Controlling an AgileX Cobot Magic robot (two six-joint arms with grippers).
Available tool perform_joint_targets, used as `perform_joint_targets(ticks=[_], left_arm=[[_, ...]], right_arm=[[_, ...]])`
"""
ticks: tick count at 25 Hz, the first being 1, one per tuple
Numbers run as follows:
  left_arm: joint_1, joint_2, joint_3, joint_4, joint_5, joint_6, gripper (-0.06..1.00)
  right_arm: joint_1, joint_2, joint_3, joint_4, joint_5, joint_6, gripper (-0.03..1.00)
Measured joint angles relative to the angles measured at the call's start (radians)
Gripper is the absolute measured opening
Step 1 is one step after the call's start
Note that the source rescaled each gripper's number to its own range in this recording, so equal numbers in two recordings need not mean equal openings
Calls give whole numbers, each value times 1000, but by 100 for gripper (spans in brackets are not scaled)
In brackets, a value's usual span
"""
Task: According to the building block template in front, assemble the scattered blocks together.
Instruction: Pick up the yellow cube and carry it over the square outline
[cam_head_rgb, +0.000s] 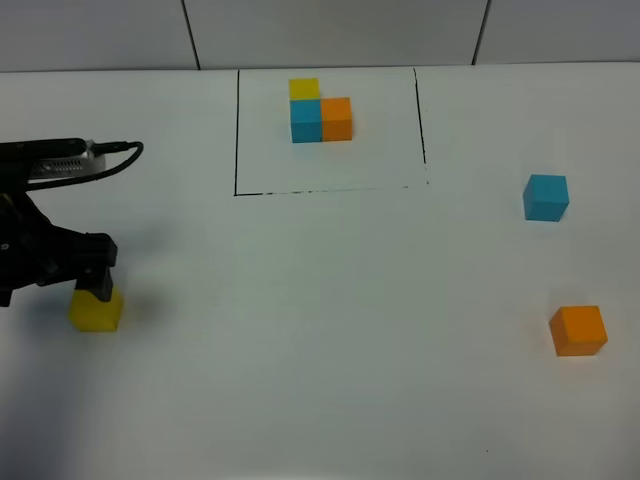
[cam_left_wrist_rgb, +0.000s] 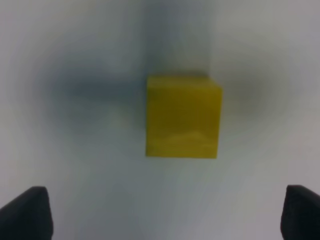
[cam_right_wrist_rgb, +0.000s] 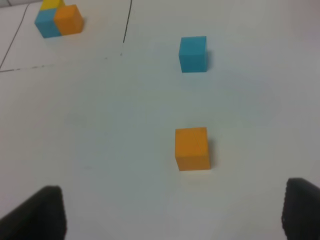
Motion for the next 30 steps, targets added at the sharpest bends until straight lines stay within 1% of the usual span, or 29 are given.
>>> perform_joint_targets(ticks=[6, 13, 21, 30], left_arm=[[0, 83, 0, 0, -52, -2, 93], [0, 168, -3, 0, -95, 23, 93], [0, 222, -3, 0, -164, 28, 92], [0, 227, -3, 0, -182, 30, 90]], right_arm=[[0, 0, 0, 0, 0, 0, 75], [0, 0, 0, 0, 0, 3, 75], [0, 0, 0, 0, 0, 4, 75], [0, 0, 0, 0, 0, 4, 75]])
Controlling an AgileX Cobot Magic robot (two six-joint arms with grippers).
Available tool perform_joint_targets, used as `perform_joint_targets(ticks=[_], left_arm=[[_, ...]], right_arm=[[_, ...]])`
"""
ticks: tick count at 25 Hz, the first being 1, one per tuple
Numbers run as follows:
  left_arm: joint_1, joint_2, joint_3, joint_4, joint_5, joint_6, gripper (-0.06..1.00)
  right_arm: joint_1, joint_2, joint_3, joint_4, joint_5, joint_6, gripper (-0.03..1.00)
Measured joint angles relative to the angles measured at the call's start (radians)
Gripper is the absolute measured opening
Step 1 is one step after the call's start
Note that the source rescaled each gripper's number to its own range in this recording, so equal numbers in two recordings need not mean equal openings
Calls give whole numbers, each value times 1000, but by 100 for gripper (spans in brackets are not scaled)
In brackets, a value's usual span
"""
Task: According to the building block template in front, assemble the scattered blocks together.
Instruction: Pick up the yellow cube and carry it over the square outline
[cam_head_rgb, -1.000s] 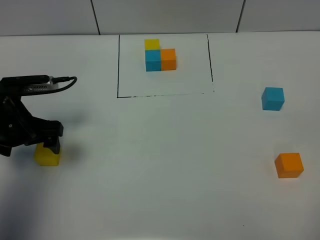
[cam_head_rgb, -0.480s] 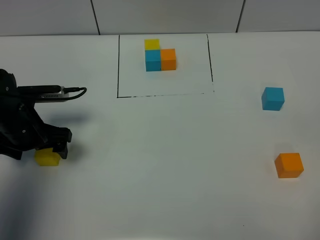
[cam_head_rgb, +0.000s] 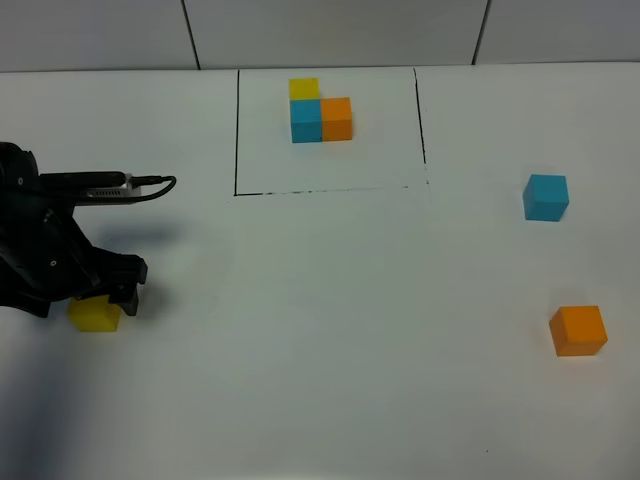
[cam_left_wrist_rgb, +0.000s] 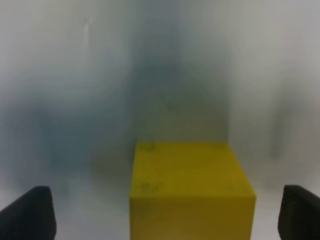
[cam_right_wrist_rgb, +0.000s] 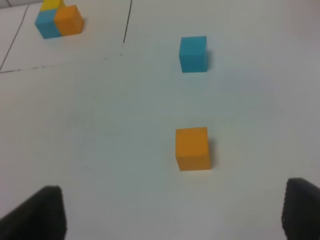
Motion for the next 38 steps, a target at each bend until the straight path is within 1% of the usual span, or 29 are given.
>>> perform_joint_targets(ticks=[12, 14, 16, 17, 19, 20, 22, 23, 24, 26, 28, 30, 34, 38], left_arm=[[0, 34, 0, -1, -7, 0, 88], [0, 38, 0, -2, -8, 0, 86], [0, 38, 0, -2, -8, 0, 81], [0, 38, 0, -3, -8, 0, 75], [0, 38, 0, -3, -8, 0, 60], [0, 38, 0, -3, -8, 0, 49], [0, 38, 0, -3, -5, 0, 22], [0, 38, 0, -4, -5, 0, 5], [0, 38, -1, -4, -3, 0, 0], [0, 38, -4, -3, 6, 0, 1], [0, 38, -24, -1, 43, 5, 1], [0, 38, -57, 0, 80, 31, 1], [-22, 38, -142, 1, 143, 158, 1], [-68, 45, -244, 1, 201, 286, 1]], right_arm=[[0, 0, 0, 1, 0, 2, 75], [0, 0, 0, 1, 0, 2, 75], [0, 0, 0, 1, 0, 2, 75], [0, 0, 0, 1, 0, 2, 75], [0, 0, 0, 1, 0, 2, 75], [0, 0, 0, 1, 0, 2, 75], [0, 0, 0, 1, 0, 2, 75], [0, 0, 0, 1, 0, 2, 75], [0, 0, 0, 1, 0, 2, 75], [0, 0, 0, 1, 0, 3, 75], [0, 0, 0, 1, 0, 3, 75], [0, 0, 0, 1, 0, 3, 75], [0, 0, 0, 1, 0, 3, 75], [0, 0, 0, 1, 0, 3, 75]])
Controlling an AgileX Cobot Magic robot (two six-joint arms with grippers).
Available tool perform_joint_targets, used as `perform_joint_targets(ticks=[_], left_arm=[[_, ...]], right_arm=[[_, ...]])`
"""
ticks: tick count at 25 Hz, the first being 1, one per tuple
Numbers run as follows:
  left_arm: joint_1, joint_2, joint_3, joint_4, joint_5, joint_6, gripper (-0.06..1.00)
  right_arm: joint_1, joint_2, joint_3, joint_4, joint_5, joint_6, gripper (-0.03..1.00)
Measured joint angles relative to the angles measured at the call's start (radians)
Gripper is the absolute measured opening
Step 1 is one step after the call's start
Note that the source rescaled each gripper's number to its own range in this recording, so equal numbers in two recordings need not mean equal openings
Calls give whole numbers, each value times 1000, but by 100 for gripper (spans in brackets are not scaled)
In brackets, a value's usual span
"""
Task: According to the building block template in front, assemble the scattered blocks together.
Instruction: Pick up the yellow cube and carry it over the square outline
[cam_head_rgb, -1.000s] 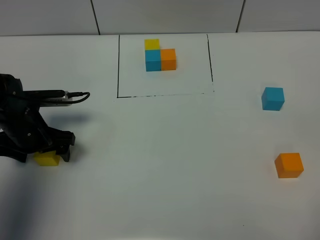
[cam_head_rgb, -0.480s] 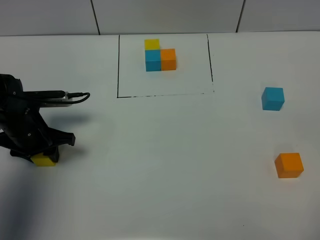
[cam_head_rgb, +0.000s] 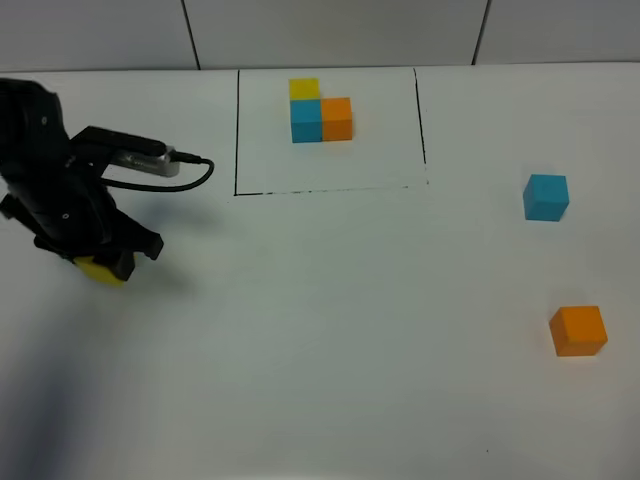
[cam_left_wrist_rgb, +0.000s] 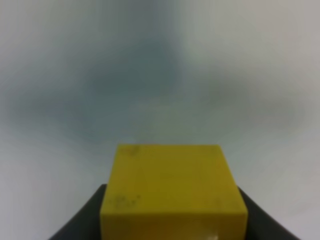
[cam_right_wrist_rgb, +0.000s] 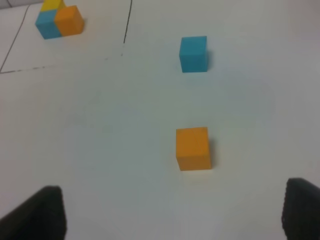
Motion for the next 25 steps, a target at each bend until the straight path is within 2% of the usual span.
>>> perform_joint_targets(ticks=[5, 11, 17, 22, 25], left_arm=[[-86, 74, -180, 3, 100, 134, 1], [-214, 201, -403, 5, 216, 373, 1], [-307, 340, -631, 8, 322, 522, 1], [-359, 442, -781, 71, 385, 633, 1], [-372, 495, -863, 79, 393, 667, 1]], right_arm=[[0, 0, 0, 0, 0, 0, 75], [0, 0, 0, 0, 0, 0, 75], [0, 0, 0, 0, 0, 0, 75], [0, 0, 0, 0, 0, 0, 75], [0, 0, 0, 0, 0, 0, 75]])
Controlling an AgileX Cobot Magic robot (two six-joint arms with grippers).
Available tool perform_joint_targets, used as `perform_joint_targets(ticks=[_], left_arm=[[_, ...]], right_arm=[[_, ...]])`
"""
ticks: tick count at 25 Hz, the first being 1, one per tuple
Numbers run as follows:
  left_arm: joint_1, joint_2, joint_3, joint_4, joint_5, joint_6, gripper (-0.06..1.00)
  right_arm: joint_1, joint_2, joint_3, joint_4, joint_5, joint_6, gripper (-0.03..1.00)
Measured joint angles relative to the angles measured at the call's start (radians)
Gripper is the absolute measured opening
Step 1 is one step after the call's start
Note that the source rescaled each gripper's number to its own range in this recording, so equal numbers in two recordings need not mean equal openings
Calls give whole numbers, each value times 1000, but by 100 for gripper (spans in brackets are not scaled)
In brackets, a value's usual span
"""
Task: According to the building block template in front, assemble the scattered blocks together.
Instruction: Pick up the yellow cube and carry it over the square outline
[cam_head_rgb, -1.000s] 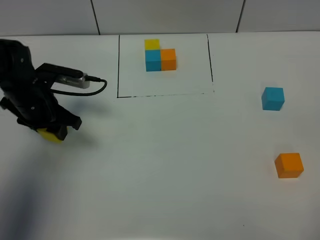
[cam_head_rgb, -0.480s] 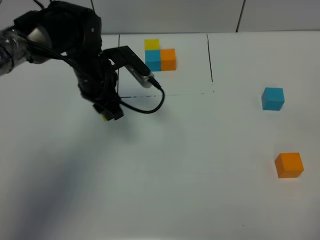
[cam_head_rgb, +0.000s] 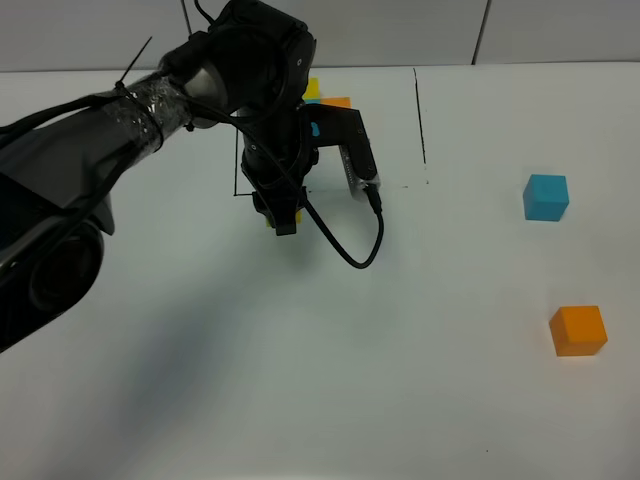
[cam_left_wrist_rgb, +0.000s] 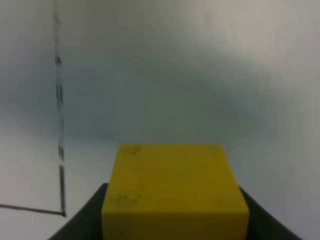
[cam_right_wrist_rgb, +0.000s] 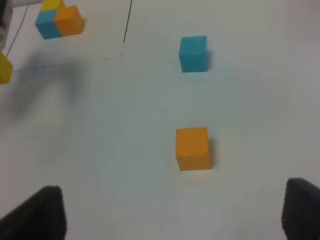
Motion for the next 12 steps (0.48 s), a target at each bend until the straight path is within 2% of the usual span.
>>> perform_joint_targets(ticks=[7, 12], left_arm=[[-36, 94, -149, -2, 0, 47, 1], [-44, 130, -167, -58, 0, 85, 1]], right_arm=[[0, 0, 0, 0, 0, 0, 75], [0, 0, 0, 2, 0, 0, 75]])
